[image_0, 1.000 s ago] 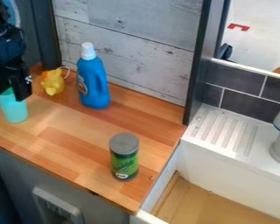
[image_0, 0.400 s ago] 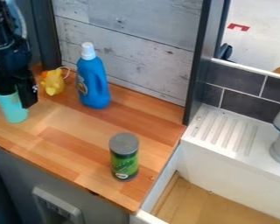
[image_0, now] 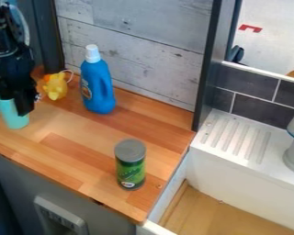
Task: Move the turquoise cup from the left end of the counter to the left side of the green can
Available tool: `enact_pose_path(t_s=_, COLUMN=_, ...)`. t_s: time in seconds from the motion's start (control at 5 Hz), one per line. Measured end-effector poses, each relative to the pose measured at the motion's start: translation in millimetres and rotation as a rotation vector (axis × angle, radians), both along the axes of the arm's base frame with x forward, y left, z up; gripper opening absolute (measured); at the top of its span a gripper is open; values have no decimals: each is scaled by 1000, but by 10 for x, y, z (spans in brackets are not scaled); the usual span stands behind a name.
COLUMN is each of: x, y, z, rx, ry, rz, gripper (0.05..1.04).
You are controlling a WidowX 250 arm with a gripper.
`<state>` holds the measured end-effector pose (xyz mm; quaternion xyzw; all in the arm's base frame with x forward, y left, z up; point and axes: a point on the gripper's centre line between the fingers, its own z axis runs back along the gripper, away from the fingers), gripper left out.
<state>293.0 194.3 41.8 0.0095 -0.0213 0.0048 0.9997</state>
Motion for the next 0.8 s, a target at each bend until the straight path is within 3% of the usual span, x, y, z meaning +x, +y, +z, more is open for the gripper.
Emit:
enact_pose_path(t_s=0.2, x=1, y=-15, z=0, rx=-7, ry=1, rz=-8, gripper=221)
enact_pose_path(t_s=0.4, x=-42, y=-66, z=85, rx=-3, ry=-25, rz=-5, gripper=116)
enact_pose_path(t_s=0.6, x=-97, y=-252, z=395, rx=17, ry=-98, rz=-79, gripper=99)
enact_pose_path(t_s=0.8, x=-205, y=-546, z=620, rx=-19, ry=-161, rz=-176, gripper=99)
